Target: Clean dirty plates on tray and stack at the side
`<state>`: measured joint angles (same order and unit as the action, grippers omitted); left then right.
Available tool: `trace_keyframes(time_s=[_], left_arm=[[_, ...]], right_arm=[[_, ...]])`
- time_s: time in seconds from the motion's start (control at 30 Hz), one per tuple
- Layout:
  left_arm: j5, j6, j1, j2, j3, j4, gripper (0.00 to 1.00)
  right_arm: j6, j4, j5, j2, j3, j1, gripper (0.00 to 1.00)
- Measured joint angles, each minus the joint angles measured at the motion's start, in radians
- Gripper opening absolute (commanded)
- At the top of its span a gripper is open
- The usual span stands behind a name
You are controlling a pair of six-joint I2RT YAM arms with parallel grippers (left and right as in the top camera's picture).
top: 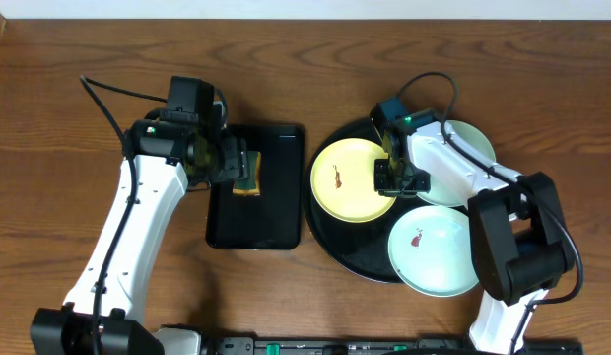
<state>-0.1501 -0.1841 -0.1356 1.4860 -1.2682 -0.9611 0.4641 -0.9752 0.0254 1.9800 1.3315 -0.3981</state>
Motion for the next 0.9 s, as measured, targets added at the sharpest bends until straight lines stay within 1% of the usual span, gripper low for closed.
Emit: trace_keyframes(time_s=[0.27,0.33,0.4,0.6,0.63,0.7,0.77,0.9], left_arm=[[0.0,0.0,0.0,0.0,0.002,0.027,0.75],[0.0,0.0,0.0,0.0,0.016,0.06,0.75],[0.0,0.0,0.0,0.0,0.05,0.103,0.75],[0.004,0.0,0.0,0.0,0.17,0.228,0.75],[0.009,0.0,0.0,0.0,0.189,0.261,0.73],[0.023,-0.003,0.0,0.0,0.223,0.318,0.67],[0.033,-0.005,0.0,0.0,0.251,0.369,0.66],[0.046,-0.024,0.0,0.006,0.273,0.381,0.66]], right_arm=[[0.0,0.016,0.016,0.0,0.0,-0.009,0.13],[0.0,0.017,0.017,0.0,0.0,-0.009,0.07],[0.004,0.018,0.021,0.0,-0.001,-0.009,0.03],[0.01,0.024,0.019,-0.004,-0.001,-0.009,0.01],[0.01,0.025,0.019,-0.004,-0.002,-0.009,0.01],[0.01,0.027,0.019,-0.005,-0.004,-0.009,0.01],[0.01,0.028,0.019,-0.006,-0.005,-0.009,0.01],[0.01,0.031,0.019,-0.006,-0.007,-0.009,0.02]])
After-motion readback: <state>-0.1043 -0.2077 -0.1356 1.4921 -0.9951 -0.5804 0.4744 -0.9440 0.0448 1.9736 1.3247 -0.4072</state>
